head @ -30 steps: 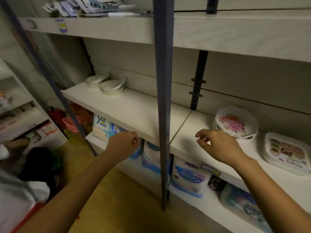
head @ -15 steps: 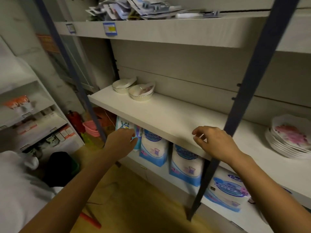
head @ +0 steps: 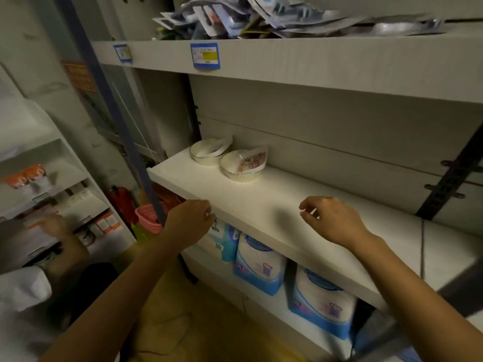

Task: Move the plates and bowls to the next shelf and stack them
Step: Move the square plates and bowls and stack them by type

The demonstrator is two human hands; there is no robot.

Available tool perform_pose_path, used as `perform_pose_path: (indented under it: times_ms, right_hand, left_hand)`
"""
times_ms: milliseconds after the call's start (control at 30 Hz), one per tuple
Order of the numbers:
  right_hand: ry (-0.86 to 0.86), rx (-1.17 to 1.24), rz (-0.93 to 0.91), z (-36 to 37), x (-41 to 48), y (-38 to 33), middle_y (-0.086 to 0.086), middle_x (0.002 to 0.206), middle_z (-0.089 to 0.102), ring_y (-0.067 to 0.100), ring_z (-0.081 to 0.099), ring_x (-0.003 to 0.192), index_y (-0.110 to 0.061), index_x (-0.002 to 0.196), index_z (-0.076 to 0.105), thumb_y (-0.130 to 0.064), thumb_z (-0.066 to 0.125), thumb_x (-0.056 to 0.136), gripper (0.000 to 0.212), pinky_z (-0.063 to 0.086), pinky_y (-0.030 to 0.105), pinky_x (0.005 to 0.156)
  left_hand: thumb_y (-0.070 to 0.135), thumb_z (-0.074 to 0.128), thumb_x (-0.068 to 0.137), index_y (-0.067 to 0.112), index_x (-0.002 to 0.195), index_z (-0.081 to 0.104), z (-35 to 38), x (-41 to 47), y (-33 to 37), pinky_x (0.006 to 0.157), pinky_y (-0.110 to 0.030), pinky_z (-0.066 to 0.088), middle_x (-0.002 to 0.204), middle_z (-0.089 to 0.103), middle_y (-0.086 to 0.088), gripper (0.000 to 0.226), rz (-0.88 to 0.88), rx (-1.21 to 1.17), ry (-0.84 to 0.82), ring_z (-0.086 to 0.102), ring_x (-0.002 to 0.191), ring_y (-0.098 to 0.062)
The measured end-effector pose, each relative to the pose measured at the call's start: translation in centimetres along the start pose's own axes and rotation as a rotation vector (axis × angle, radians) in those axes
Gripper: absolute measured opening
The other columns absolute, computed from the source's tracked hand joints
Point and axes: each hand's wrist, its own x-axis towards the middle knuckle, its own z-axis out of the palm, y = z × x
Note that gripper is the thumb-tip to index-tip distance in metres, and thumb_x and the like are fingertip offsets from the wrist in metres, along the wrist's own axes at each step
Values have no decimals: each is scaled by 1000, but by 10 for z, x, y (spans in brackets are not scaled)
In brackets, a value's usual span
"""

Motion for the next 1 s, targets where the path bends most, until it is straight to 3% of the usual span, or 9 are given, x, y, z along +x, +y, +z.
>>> perform_pose_path:
  times_ms: [233,567,633,700,733,800,900,1000]
  right_hand:
    - [-27,28,83,14,82,-8,-3,116,65,20,61,102,-23,118,59,-34,44,94,30,47,31,79]
    - [-81,13,275,45,170,-25,1,112,66,27,61,99,-24,105,63,-37,40,93,29,52,37,82]
    - [-90,14,345,52,189,-29,4,102,66,27,61,94,-24,95,64,-37,37,94,30,49,34,76]
    - [-84,42,424,60,209,-36,7,89,60,29,60,88,-25,73,57,-38,32,95,36,45,32,71]
    - [-81,52,464,64,219,-39,8,88,60,31,61,89,-23,72,56,-38,31,96,38,44,32,71]
    - [-76,82,545,72,240,-42,11,97,66,31,63,94,-15,94,62,-40,29,96,41,49,33,78]
    - [-78,135,648,85,266,-47,15,103,69,31,65,95,-8,113,54,-44,30,95,47,51,39,87]
    - [-98,177,714,93,283,-55,7,74,68,21,65,69,-14,96,47,-42,36,95,31,50,32,72]
  left_hand:
    - [33,44,95,12,110,56,0,86,-32,94,-32,45,112,63,-5,29,45,23,-73,56,107,-19]
    - [35,47,93,12,111,59,17,182,-82,92,-31,49,109,67,-6,31,128,5,-122,62,99,-20]
    - [35,48,93,12,109,61,22,202,-90,88,-30,50,106,69,-6,30,171,-21,-133,63,95,-19]
    - [34,48,93,12,109,62,27,221,-100,85,-29,49,104,69,-7,30,208,-29,-162,63,94,-20]
    - [34,47,93,12,109,62,28,229,-105,83,-28,49,104,69,-7,31,226,-25,-176,63,94,-20]
    - [34,46,94,12,110,61,31,246,-116,79,-25,45,105,68,-7,31,264,-20,-200,62,95,-19]
    - [34,44,94,14,113,61,32,265,-129,80,-26,46,107,68,-7,32,306,-5,-226,63,96,-20]
    - [35,44,94,15,113,60,34,276,-140,82,-30,48,107,68,-8,32,349,-2,-243,63,97,-22]
